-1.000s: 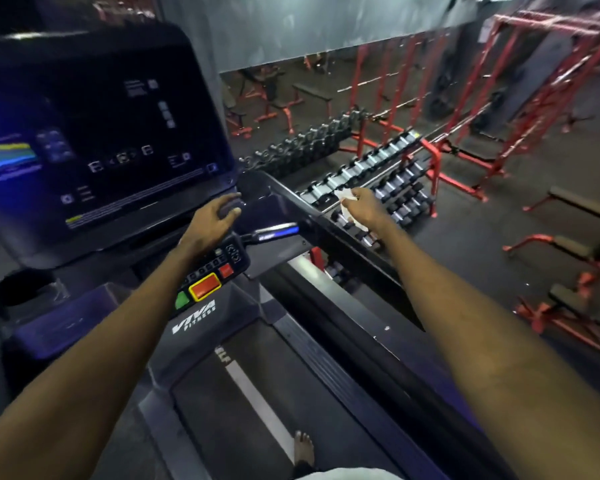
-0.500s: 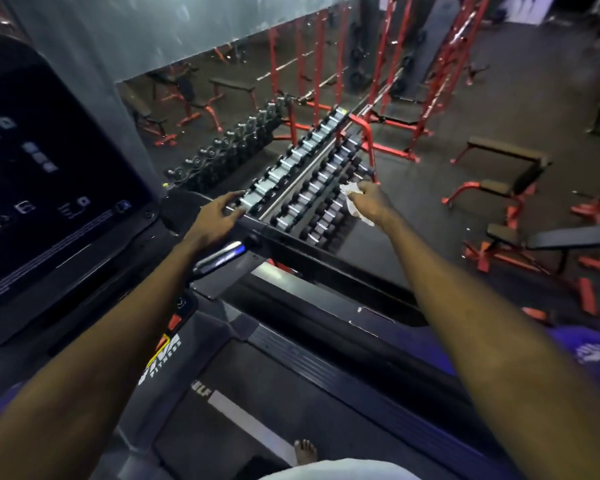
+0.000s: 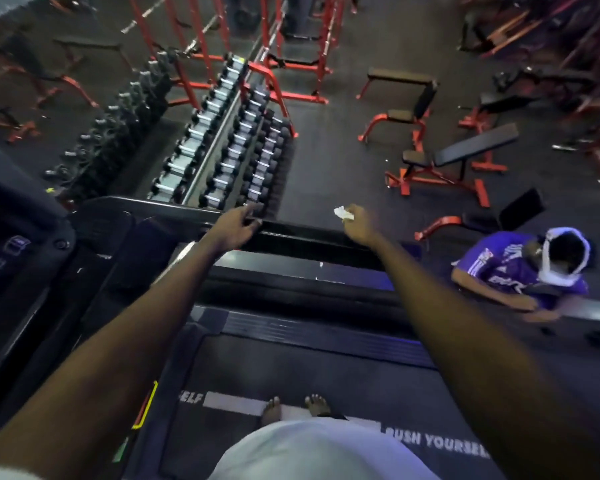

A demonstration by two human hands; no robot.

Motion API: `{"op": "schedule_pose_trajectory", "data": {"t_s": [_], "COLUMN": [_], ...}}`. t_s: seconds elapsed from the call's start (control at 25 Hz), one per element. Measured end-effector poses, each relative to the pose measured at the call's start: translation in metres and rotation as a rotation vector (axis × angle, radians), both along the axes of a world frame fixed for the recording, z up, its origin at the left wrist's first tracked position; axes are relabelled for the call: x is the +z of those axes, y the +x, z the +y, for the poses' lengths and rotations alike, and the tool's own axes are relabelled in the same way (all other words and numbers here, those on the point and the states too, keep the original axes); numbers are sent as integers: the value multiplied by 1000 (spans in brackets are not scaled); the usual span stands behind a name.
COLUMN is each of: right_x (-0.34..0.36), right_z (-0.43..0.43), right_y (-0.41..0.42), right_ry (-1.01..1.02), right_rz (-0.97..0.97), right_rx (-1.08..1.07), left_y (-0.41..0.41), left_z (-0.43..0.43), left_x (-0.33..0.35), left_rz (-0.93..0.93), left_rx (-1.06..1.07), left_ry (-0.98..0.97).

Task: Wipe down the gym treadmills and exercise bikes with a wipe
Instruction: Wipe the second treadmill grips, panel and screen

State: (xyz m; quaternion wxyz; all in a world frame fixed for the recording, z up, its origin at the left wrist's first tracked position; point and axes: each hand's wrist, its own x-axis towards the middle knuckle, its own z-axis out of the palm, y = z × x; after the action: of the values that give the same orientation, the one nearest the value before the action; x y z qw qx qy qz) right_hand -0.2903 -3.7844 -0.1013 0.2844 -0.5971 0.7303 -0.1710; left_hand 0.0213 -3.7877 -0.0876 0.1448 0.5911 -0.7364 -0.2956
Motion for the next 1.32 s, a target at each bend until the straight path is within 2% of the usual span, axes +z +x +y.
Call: {"op": "schedule_pose_trajectory", "data": {"t_s": [0.12, 0.24, 0.36, 0.44, 0.6, 0.72, 0.84, 1.0, 1.12, 1.32], "right_x": [-8, -41, -54, -59, -75, -81, -84, -89, -89, -89], "right_z": [34, 54, 60, 68, 73, 67, 68, 82, 79, 76], "right_y": [19, 28, 25, 11, -1, 22, 0, -53, -48, -28], "right_ry": [25, -45, -113, -144, -140, -211, -259, -256, -228, -243], "right_rz": [177, 193, 323, 396, 334, 320, 327, 366, 351, 365], "right_rx": [173, 206, 154, 15, -184, -59, 41, -137, -188, 12], "left_y": [-2, -6, -16, -25, -54, -82, -114, -142, -143, -147], "left_z": [-15, -23, -33, -40, -42, -45, -48, -39, -33, -28], "left_x": [-27, -45, -47, -50, -57, -59, -61, -65, -71, -72], "left_rz": [-147, -252, -329, -349, -338, -361, -424, -447, -485, -483], "left_rx": [-82, -164, -209, -259, -355, -374, -425, -417, -360, -316], "left_ry": [50, 20, -40, -51, -59, -45, -2, -44, -151, -202]}}
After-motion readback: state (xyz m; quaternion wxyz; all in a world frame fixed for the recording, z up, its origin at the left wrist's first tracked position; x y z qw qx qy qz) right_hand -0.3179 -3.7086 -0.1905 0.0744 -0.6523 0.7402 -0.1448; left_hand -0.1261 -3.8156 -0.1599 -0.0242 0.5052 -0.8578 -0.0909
